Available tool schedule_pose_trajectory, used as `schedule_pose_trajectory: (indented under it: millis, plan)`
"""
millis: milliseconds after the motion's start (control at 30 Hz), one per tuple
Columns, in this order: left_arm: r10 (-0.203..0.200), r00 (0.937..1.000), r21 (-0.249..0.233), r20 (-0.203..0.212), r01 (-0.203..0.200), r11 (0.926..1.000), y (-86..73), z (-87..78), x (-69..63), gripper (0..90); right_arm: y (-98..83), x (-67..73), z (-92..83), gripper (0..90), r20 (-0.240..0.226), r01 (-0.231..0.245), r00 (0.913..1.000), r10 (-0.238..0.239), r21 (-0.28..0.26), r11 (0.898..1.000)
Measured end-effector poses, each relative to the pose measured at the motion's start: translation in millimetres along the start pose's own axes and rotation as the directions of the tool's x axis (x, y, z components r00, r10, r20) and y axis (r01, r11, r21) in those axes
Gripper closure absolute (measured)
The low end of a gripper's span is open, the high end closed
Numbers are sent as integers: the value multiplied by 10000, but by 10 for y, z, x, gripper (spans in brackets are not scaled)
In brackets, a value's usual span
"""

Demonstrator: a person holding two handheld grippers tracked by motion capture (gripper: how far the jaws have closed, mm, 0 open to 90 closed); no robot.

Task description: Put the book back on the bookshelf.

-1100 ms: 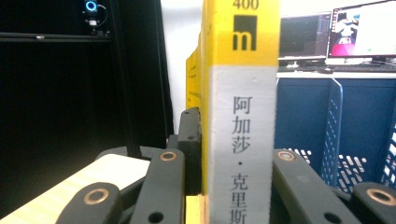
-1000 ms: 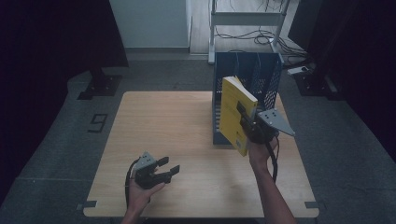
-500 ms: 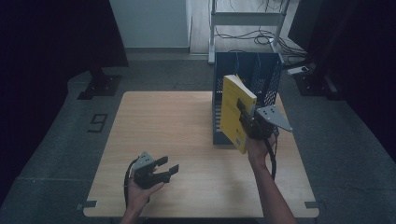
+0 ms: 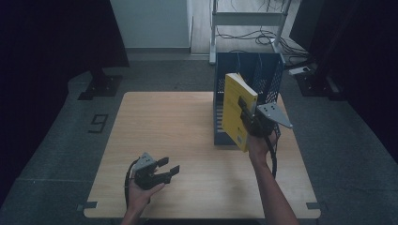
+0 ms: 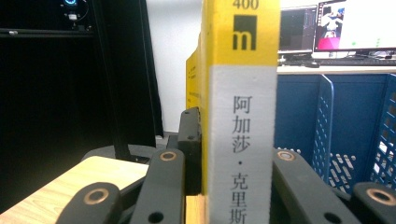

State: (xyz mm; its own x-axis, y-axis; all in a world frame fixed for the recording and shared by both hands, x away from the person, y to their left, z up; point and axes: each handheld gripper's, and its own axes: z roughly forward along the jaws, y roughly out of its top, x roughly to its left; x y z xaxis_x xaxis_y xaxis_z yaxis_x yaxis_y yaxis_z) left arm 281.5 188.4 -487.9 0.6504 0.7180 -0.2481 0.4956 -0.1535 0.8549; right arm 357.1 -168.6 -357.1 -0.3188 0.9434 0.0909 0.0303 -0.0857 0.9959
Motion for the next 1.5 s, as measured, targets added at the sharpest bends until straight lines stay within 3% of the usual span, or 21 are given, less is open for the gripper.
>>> schedule_pose_trajectory:
  millis: [1500]
  plan:
    - [-88,10000,-156,-38,88,9998,10,-41,34,356,-39,-42,432,744,790,32,9969,-48,212,9998]
